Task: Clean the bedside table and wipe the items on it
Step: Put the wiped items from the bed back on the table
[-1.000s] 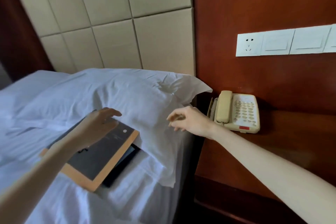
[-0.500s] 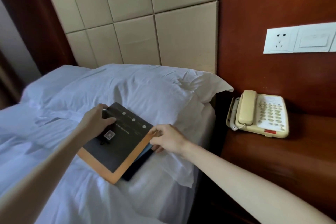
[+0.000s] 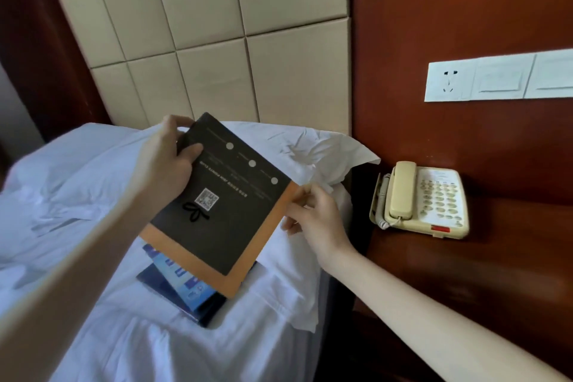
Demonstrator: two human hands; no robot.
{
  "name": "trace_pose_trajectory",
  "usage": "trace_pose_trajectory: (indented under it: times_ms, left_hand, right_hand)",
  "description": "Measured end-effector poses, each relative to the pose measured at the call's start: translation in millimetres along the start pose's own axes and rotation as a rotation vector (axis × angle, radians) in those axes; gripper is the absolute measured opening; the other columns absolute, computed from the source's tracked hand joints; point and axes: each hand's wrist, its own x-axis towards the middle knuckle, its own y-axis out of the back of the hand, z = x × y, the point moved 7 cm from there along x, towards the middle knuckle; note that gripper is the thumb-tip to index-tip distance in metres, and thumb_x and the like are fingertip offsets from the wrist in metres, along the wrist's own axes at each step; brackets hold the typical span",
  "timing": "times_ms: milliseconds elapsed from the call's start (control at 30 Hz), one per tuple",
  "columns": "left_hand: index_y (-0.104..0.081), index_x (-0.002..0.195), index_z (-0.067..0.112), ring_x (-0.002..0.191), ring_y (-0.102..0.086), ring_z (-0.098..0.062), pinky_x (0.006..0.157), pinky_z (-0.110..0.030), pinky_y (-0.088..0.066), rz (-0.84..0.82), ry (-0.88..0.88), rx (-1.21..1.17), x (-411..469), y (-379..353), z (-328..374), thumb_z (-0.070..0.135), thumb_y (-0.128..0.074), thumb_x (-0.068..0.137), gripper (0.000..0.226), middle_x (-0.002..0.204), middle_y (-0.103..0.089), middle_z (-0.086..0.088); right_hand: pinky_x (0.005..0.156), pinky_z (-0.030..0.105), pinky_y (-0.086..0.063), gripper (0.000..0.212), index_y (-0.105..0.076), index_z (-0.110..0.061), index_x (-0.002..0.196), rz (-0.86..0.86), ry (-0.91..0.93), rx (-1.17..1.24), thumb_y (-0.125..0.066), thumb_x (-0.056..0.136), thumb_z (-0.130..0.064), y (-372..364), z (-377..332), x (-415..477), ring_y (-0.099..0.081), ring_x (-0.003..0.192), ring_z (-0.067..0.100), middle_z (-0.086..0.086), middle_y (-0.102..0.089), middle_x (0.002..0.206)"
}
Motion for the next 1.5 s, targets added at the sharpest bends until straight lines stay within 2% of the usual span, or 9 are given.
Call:
trace_pose_trajectory:
  times_ms: [100, 333, 433, 767, 967, 1133, 1233, 1367, 1500]
  left_hand:
    - [-0.046, 0.107, 0.029, 0.073, -0.058, -0.002, 0.067, -0.031, -0.045, 0.011, -0.045, -0.081, 4.0, -20.0, 23.8, 0.012, -0.056, 0.093, 0.024, 0.077, -0.056, 0.020]
    - [-0.051, 0.102, 0.026, 0.087, -0.064, -0.027, 0.085, -0.049, -0.052, -0.122, 0.012, -0.305, 6.4, -87.8, 65.7, 0.014, -0.055, 0.093, 0.016, 0.082, -0.062, 0.006]
    - [-0.052, 0.099, 0.021, 0.088, -0.063, -0.029, 0.086, -0.051, -0.052, -0.187, 0.008, -0.387, 6.4, -118.7, 89.4, 0.015, -0.054, 0.093, 0.009, 0.086, -0.062, -0.002]
    - [-0.052, 0.080, 0.020, 0.067, -0.054, -0.007, 0.066, -0.029, -0.042, -0.248, -0.117, -0.619, 0.6, -192.5, 170.8, 0.010, -0.057, 0.090, 0.015, 0.073, -0.058, 0.008]
    - [-0.059, 0.091, 0.014, 0.082, -0.064, -0.017, 0.074, -0.036, -0.052, -0.385, -0.271, -0.662, -11.8, -234.5, 208.7, 0.014, -0.062, 0.089, 0.003, 0.086, -0.068, 0.000]
    - [-0.062, 0.092, 0.016, 0.078, -0.062, -0.006, 0.068, -0.021, -0.051, -0.471, -0.349, -0.660, -34.8, -281.4, 233.9, 0.008, -0.064, 0.088, 0.010, 0.084, -0.067, 0.008]
    - [-0.059, 0.085, 0.014, 0.083, -0.065, -0.020, 0.072, -0.035, -0.053, -0.523, -0.338, -0.634, -50.6, -310.5, 242.4, 0.007, -0.065, 0.086, 0.009, 0.085, -0.070, 0.001]
    - [-0.055, 0.074, 0.023, 0.072, -0.059, 0.002, 0.060, -0.006, -0.040, -0.556, -0.372, -0.638, -67.2, -334.9, 252.0, 0.004, -0.065, 0.084, 0.024, 0.068, -0.065, 0.023]
    - [-0.059, 0.074, 0.024, 0.080, -0.054, 0.007, 0.072, -0.009, -0.036, -0.621, -0.325, -0.700, -76.9, -357.3, 254.3, 0.000, -0.064, 0.084, 0.026, 0.080, -0.064, 0.017]
  right_hand:
    - [0.046, 0.025, -0.045, 0.018, -0.052, -0.017, 0.078, 0.109, 0.036, 0.022, -0.064, 0.080, -0.003, 33.4, -15.6, 2.7, -0.058, 0.048, 0.016, 0.001, -0.061, 0.062]
    - [0.047, 0.025, -0.044, 0.015, -0.057, -0.011, 0.100, 0.263, -0.101, 0.106, -0.058, 0.087, -0.003, 111.5, -24.8, -2.0, -0.058, 0.051, 0.015, 0.006, -0.064, 0.067]
    - [0.050, 0.027, -0.045, 0.013, -0.066, -0.010, 0.082, 0.277, -0.134, 0.093, -0.057, 0.089, -0.005, 143.6, -29.2, -7.8, -0.057, 0.052, 0.014, 0.007, -0.061, 0.065]
    - [0.048, 0.027, -0.044, 0.022, -0.064, -0.008, 0.087, 0.444, -0.177, -0.041, -0.055, 0.094, -0.027, 240.6, -47.4, -23.8, -0.051, 0.048, 0.016, 0.005, -0.053, 0.052]
    - [0.049, 0.026, -0.050, 0.036, -0.062, -0.007, 0.106, 0.545, -0.228, 0.057, -0.040, 0.100, -0.035, 307.9, -69.7, -36.8, -0.069, 0.061, 0.021, 0.015, -0.074, 0.081]
    - [0.058, 0.034, -0.055, 0.056, -0.060, -0.005, 0.114, 0.596, -0.252, 0.148, -0.030, 0.099, -0.051, 364.2, -92.7, -50.9, -0.073, 0.078, 0.030, 0.020, -0.073, 0.096]
    - [0.068, 0.042, -0.056, 0.060, -0.059, -0.007, 0.111, 0.612, -0.262, 0.183, -0.034, 0.095, -0.059, 387.4, -98.1, -58.7, -0.072, 0.090, 0.035, 0.023, -0.072, 0.099]
    - [0.077, 0.050, -0.055, 0.065, -0.057, -0.006, 0.111, 0.628, -0.283, 0.196, -0.045, 0.087, -0.066, 410.2, -99.1, -66.9, -0.070, 0.094, 0.039, 0.027, -0.070, 0.102]
    - [0.079, 0.053, -0.055, 0.056, -0.058, 0.001, 0.116, 0.637, -0.272, 0.201, -0.060, 0.087, -0.047, 421.3, -97.8, -74.1, -0.068, 0.096, 0.043, 0.030, -0.066, 0.110]
